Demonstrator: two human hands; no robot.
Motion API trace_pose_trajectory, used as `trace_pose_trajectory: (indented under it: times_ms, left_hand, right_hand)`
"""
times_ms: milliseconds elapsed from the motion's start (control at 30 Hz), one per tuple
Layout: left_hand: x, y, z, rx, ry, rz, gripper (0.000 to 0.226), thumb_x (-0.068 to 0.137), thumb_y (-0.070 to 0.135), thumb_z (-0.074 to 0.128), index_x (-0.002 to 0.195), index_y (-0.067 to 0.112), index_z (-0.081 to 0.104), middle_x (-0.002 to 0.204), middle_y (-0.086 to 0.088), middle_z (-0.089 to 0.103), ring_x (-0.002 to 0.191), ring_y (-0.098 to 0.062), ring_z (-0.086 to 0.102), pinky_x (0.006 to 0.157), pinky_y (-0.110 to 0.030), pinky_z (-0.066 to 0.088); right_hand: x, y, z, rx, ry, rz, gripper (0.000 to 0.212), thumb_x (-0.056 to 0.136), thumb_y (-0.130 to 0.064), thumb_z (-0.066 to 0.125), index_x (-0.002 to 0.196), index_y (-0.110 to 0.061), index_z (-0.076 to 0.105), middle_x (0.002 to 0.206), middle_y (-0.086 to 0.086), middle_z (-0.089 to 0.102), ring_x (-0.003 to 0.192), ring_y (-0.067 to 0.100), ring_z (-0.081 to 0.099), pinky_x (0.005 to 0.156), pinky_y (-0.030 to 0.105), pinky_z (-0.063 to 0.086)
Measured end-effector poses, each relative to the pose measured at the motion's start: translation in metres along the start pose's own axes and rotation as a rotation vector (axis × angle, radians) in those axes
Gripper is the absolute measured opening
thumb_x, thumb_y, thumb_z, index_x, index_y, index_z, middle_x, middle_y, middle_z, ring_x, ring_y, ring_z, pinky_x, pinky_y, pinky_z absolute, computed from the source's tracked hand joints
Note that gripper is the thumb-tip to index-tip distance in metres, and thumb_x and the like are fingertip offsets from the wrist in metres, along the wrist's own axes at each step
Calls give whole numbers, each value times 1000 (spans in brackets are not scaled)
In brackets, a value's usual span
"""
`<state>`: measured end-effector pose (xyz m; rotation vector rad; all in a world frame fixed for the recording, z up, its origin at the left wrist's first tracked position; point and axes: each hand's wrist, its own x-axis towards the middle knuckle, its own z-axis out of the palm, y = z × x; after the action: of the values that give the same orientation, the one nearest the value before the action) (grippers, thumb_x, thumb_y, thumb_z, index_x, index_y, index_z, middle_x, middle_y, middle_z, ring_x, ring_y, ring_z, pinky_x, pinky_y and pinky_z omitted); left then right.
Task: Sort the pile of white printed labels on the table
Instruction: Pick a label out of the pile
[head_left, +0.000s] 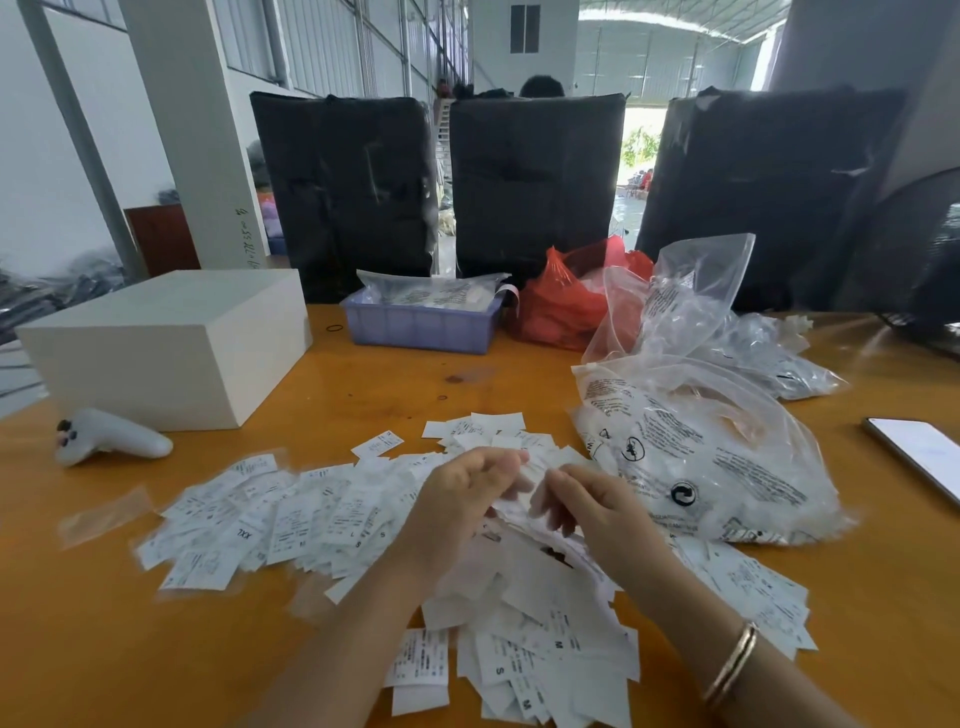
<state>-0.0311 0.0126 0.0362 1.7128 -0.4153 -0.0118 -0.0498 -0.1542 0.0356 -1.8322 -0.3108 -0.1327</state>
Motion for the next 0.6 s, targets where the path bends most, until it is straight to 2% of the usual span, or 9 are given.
trace_pose_trajectory:
  times_ms: [67, 100, 200, 233, 300, 333, 400, 467, 600]
  left_hand:
    - [1, -1, 0, -28, 58, -17, 10, 91, 27, 61, 94, 25, 70, 82, 7, 74, 79, -3, 66, 66, -12, 50]
    - [2, -2, 0, -25, 84, -32, 8, 90, 20, 64, 90, 23, 71, 79, 6, 74, 75, -2, 66, 63, -11, 50]
    - [4, -5, -1, -19, 156, -77, 5, 88, 18, 66, 85, 20, 71, 73, 6, 73, 68, 0, 66, 58, -9, 48]
    - [5, -6, -2, -28, 183, -89, 5, 88, 18, 66, 86, 19, 70, 74, 7, 74, 68, 0, 66, 58, -8, 47]
    - [7, -8, -4, -78, 233, -116, 5, 91, 15, 63, 89, 15, 68, 79, 6, 75, 72, -4, 68, 57, -11, 48]
    - [8, -9, -5, -119, 250, -130, 6, 92, 13, 61, 90, 14, 66, 81, 4, 75, 74, -8, 70, 57, -13, 49]
    - [9, -10, -6, -192, 265, -152, 6, 92, 8, 58, 92, 11, 64, 82, 0, 75, 75, -12, 71, 57, -16, 51]
    - [10, -11, -7, -225, 263, -158, 8, 92, 4, 58, 93, 9, 62, 82, -3, 75, 72, -12, 71, 57, -17, 51]
    - [10, -12, -7, -205, 269, -141, 16, 89, -2, 60, 95, 12, 62, 81, -3, 75, 67, -7, 68, 56, -14, 49]
  right_hand:
    - [0, 3, 1, -2, -9, 9, 36, 99, -18, 42, 71, -14, 64, 59, -12, 62, 56, 2, 53, 56, 14, 42]
    - [0, 5, 2, 11, -7, 17, 36, 99, -19, 42, 73, -15, 65, 60, -11, 63, 57, 3, 54, 56, 15, 43]
    - [5, 11, 0, 53, 123, 26, 31, 99, -20, 40, 83, -19, 67, 68, -6, 65, 60, 4, 54, 55, 16, 44]
    - [8, 14, -3, -10, 220, 15, 29, 99, -21, 40, 85, -21, 66, 72, -7, 64, 57, 1, 52, 53, 15, 43]
    - [13, 18, -13, -300, 377, -24, 22, 98, -21, 44, 94, -24, 65, 83, -11, 64, 55, -1, 48, 50, 12, 38]
    - [15, 21, -17, -482, 385, -34, 21, 98, -21, 45, 101, -24, 66, 92, -10, 65, 63, -3, 49, 55, 10, 37]
    - [18, 31, -22, -797, 290, -5, 26, 98, -22, 44, 115, -21, 64, 112, -7, 63, 98, 7, 51, 78, 18, 41]
    - [21, 38, -20, -1000, 182, 57, 32, 97, -25, 40, 122, -21, 60, 123, -6, 60, 115, 17, 43, 95, 31, 37]
    - [24, 38, -15, -1134, 82, 115, 36, 94, -39, 34, 115, -24, 59, 120, -5, 56, 115, 20, 38, 93, 37, 26]
